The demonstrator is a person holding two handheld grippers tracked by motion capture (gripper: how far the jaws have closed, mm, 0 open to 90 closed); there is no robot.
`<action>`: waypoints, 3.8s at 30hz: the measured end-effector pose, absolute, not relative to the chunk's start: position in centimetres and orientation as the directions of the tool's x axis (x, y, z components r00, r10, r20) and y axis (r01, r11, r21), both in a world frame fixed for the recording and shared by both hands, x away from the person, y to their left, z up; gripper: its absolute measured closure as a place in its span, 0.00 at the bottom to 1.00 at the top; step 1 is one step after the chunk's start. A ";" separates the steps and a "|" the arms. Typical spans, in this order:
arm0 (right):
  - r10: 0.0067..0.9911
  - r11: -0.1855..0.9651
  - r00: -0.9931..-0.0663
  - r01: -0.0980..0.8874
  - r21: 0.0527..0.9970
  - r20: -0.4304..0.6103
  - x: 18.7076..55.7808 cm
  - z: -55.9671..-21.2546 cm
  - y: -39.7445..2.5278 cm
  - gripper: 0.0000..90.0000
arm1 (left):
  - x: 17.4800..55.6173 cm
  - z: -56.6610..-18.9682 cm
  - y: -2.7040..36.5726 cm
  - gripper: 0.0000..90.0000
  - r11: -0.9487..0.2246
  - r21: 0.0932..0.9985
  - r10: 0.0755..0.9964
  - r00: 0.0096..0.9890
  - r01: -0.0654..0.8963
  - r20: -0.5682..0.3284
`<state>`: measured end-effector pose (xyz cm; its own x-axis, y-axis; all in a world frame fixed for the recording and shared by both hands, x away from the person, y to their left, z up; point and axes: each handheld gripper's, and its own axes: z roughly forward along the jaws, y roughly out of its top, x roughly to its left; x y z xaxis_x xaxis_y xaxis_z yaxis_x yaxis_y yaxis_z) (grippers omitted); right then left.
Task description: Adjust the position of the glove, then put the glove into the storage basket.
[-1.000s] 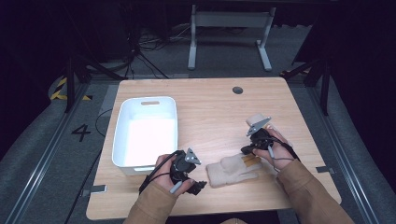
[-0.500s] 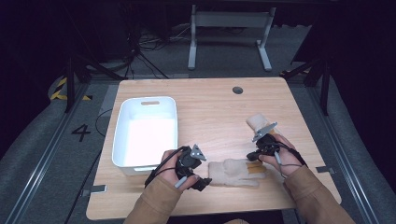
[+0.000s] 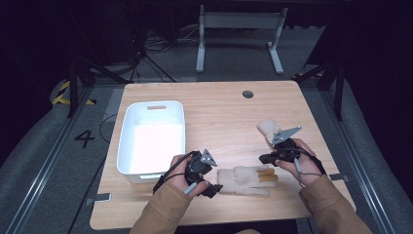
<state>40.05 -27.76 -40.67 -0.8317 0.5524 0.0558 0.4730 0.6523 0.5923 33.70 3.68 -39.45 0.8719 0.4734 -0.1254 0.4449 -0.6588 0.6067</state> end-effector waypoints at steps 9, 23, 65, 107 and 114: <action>0.574 0.561 -0.817 0.445 0.698 0.060 39.8 -39.0 -29.0 0.91 | 33.9 -39.4 3.9 0.22 -0.648 0.612 0.486 0.865 0.453 -0.126; 0.649 0.445 -0.759 0.439 0.781 0.057 39.9 -37.6 -31.2 0.81 | 34.0 -39.4 4.1 0.22 -0.646 0.611 0.491 0.862 0.457 -0.125; 0.863 0.348 -0.505 0.555 0.756 -0.027 44.9 -43.0 -36.3 0.51 | 33.2 -39.7 5.7 0.22 -0.645 0.586 0.528 0.841 0.491 -0.122; 0.814 0.435 -0.576 0.516 0.738 -0.078 45.0 -41.8 -35.6 0.81 | 33.0 -39.9 6.1 0.22 -0.642 0.578 0.540 0.833 0.503 -0.125; 0.785 0.461 -0.614 0.486 0.743 -0.085 44.0 -40.0 -35.5 0.81 | 33.1 -39.8 5.9 0.21 -0.644 0.581 0.536 0.836 0.497 -0.120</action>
<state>44.02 -35.51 -39.97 -0.6141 0.7846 -0.0853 0.4858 0.4609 0.7427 33.11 5.85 -39.80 0.8356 0.5359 -0.1204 0.4970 -0.6443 0.5813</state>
